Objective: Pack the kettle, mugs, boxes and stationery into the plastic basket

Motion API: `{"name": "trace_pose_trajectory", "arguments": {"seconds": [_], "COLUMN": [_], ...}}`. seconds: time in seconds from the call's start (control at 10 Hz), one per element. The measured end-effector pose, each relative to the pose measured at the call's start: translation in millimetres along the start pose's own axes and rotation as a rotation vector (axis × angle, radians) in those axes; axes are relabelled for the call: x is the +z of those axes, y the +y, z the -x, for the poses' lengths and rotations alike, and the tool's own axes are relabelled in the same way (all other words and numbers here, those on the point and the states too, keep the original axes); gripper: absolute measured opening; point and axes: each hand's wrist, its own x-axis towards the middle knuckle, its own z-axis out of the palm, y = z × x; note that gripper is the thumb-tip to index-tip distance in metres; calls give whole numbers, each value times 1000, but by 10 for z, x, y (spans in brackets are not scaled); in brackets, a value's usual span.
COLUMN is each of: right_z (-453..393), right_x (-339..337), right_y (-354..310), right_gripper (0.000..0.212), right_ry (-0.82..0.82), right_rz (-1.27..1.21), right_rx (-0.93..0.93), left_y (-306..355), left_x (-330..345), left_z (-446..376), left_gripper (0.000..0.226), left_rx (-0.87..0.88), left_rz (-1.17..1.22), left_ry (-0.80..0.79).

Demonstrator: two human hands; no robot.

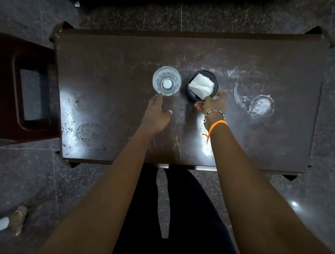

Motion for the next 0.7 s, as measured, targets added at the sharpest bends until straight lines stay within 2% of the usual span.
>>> {"name": "trace_pose_trajectory", "arguments": {"seconds": [0.2, 0.4, 0.5, 0.6, 0.7], "right_z": [53, 243, 407, 696, 1066], "right_x": [16, -20, -60, -56, -18], "right_y": [-61, -51, -19, -62, -186], "right_gripper": [22, 37, 21, 20, 16], "right_ry": [-112, -162, -106, -46, -103], "right_rz": [-20, -109, -63, -38, -67], "right_rx": [-4, 10, 7, -31, -168], "left_y": [-41, -90, -112, -95, -24], "left_x": [-77, -169, -235, -388, -557], "left_z": [-9, 40, 162, 360, 619], "left_gripper": [64, 65, 58, 48, 43], "left_rx": [50, 75, 96, 185, 322], "left_rz": [9, 27, 68, 88, 191], "left_ry": [-34, -65, -14, 77, 201]}}
